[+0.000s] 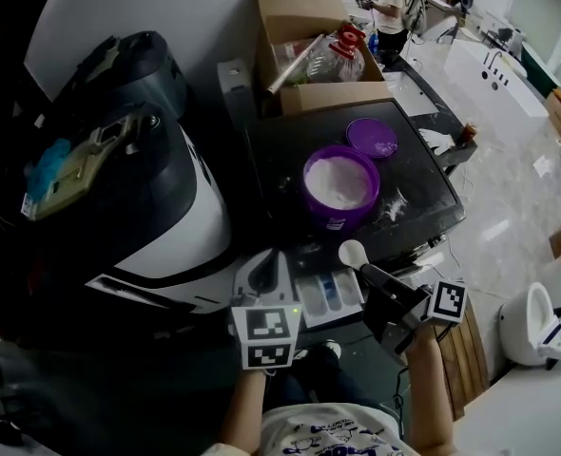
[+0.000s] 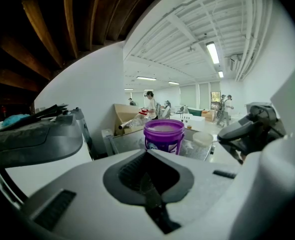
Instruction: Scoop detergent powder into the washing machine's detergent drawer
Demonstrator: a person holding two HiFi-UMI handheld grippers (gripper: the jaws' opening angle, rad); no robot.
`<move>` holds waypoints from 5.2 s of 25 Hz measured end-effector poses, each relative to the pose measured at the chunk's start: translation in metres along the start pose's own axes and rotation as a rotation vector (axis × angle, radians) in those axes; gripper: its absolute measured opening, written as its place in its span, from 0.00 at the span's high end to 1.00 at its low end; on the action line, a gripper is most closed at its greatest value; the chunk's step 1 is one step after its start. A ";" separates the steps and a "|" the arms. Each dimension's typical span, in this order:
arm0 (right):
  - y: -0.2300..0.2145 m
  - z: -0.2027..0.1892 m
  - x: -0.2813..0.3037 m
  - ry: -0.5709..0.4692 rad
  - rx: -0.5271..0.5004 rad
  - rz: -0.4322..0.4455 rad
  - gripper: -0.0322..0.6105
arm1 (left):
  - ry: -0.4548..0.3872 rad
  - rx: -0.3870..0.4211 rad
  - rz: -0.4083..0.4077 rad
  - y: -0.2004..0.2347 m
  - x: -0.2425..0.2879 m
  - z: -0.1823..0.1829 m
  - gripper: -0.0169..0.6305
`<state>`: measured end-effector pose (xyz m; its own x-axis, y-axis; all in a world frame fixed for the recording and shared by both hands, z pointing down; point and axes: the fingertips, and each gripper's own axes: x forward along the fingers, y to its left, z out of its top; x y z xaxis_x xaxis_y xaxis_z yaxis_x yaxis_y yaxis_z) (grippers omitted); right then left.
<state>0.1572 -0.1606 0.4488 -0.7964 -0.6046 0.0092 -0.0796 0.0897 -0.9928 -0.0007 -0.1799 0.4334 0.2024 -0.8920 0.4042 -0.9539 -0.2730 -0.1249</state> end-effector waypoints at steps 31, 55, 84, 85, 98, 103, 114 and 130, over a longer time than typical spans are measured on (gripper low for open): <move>-0.096 -0.067 0.009 0.134 -0.365 -0.455 0.92 | 0.098 -0.050 -0.071 0.021 -0.002 -0.068 0.97; -0.142 -0.088 0.027 0.475 -1.112 -0.744 0.92 | 0.143 -0.100 -0.023 0.052 -0.014 -0.099 0.97; -0.171 -0.121 0.039 0.796 -2.211 -0.857 0.92 | 0.145 -0.120 -0.016 0.065 -0.029 -0.112 0.97; -0.171 -0.122 0.039 0.797 -2.226 -0.859 0.92 | 0.145 -0.120 -0.017 0.065 -0.029 -0.113 0.97; -0.168 -0.122 0.041 0.775 -2.197 -0.873 0.92 | 0.144 -0.123 -0.021 0.067 -0.029 -0.113 0.97; -0.158 -0.120 0.043 0.677 -2.037 -0.857 0.92 | 0.136 -0.122 -0.015 0.068 -0.028 -0.108 0.97; -0.100 -0.095 0.041 0.345 -1.659 -0.802 0.92 | 0.099 -0.129 0.003 0.072 -0.029 -0.088 0.97; 0.051 -0.027 0.040 -0.200 -1.411 -0.637 0.92 | -0.052 -0.089 -0.003 0.060 -0.035 -0.015 0.97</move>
<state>0.1050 -0.1588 0.4020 -0.3329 -0.9119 0.2402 -0.9292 0.3606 0.0812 -0.0680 -0.1593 0.4251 0.2141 -0.9096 0.3562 -0.9687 -0.2446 -0.0424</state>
